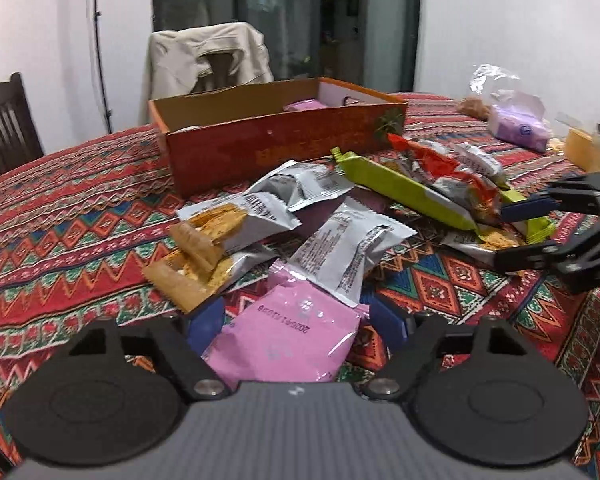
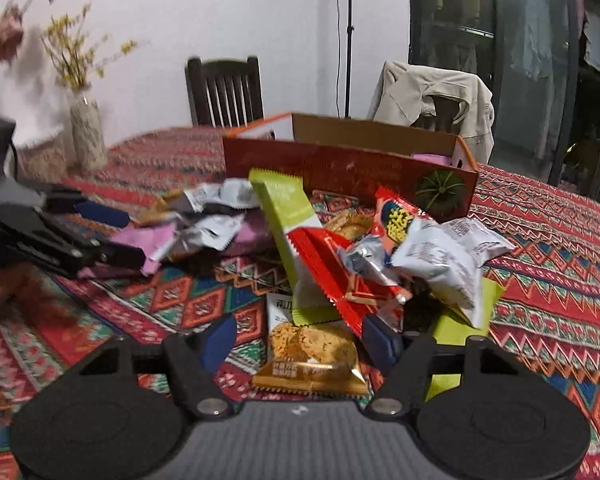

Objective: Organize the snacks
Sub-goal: 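Grasp a pink packet with the left tool while the right tool grasps a pumpkin-seed cracker packet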

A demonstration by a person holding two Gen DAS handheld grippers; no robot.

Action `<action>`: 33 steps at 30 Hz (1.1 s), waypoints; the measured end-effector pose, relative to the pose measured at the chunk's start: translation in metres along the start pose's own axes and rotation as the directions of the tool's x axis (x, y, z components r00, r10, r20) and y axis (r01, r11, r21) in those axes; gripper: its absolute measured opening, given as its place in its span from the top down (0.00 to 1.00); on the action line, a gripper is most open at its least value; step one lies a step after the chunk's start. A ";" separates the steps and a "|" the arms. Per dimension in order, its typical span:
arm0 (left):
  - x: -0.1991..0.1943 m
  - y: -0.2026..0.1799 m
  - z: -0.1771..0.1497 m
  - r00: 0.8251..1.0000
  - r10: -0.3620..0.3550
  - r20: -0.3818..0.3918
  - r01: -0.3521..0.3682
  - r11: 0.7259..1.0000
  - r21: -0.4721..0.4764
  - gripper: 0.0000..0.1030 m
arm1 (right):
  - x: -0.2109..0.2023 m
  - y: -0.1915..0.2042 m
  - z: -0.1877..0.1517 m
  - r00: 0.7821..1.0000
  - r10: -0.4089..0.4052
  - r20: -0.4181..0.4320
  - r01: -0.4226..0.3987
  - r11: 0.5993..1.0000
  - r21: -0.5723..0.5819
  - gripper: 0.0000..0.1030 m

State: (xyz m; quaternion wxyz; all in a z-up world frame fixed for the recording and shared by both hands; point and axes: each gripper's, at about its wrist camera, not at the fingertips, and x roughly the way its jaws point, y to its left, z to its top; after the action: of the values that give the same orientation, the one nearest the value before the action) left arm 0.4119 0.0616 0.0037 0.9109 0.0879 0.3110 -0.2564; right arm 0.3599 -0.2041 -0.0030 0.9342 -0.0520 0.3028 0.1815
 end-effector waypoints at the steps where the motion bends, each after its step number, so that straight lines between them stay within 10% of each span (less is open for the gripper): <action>1: 0.000 0.001 -0.001 1.000 -0.008 0.003 0.008 1.000 -0.003 0.22 | 0.006 0.002 0.001 1.000 -0.007 -0.008 0.007 1.000 -0.008 0.34; 13: -0.021 -0.009 -0.022 1.000 0.004 -0.016 -0.005 0.996 -0.088 0.22 | 0.007 -0.003 -0.009 0.998 0.011 -0.058 -0.009 0.999 0.042 0.39; 21: -0.037 -0.047 -0.033 0.993 0.116 -0.021 -0.117 0.991 -0.070 0.41 | 0.027 0.001 0.001 0.999 -0.016 -0.033 0.018 0.999 0.036 0.51; 33: -0.096 -0.107 -0.070 0.985 0.170 -0.006 -0.165 0.949 -0.270 0.40 | -0.069 0.006 -0.057 0.998 0.053 -0.041 -0.049 0.994 0.097 0.61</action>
State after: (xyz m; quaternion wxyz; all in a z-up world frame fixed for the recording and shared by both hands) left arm 0.2546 0.0324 0.0067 0.9355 -0.0128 0.3265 -0.1341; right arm 0.2744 -0.2313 -0.0083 0.9238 -0.0036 0.3327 0.1893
